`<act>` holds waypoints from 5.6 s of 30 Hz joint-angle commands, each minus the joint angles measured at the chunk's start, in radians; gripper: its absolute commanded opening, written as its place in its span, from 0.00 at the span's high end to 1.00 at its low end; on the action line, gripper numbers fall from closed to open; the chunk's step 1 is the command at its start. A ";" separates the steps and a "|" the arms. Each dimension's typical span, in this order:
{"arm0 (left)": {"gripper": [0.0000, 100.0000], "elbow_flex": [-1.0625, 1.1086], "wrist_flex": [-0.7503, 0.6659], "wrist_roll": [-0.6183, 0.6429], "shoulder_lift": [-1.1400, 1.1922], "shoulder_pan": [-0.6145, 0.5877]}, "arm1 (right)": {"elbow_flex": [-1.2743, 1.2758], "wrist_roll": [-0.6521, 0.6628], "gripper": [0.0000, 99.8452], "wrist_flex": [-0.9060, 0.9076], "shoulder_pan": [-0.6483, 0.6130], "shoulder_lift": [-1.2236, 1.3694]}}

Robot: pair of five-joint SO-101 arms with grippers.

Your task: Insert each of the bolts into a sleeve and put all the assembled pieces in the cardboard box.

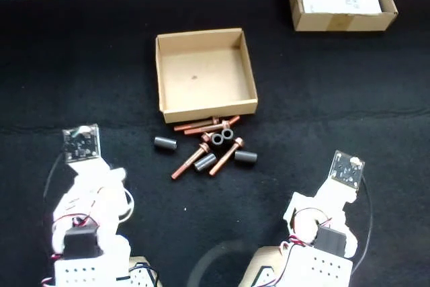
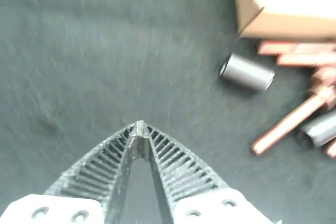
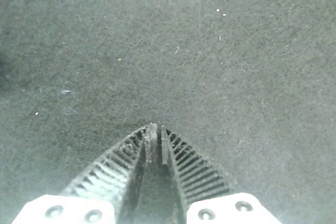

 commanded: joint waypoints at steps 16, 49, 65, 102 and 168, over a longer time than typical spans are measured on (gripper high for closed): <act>0.79 -1.017 0.571 0.002 0.806 0.131 | 0.088 -0.005 0.99 -0.001 -0.012 -0.004; 0.69 -1.050 0.601 0.244 1.095 0.130 | -0.008 0.618 0.98 -0.062 0.145 -0.005; 0.61 -0.650 0.150 0.250 1.095 0.067 | -0.518 0.717 0.98 -0.016 -0.030 0.076; 0.61 -0.197 -0.689 0.410 1.099 -0.035 | -1.738 0.813 0.84 0.464 -0.720 1.865; 0.61 -0.193 -0.687 0.382 1.102 -0.031 | -2.190 1.086 0.99 0.591 -0.515 2.394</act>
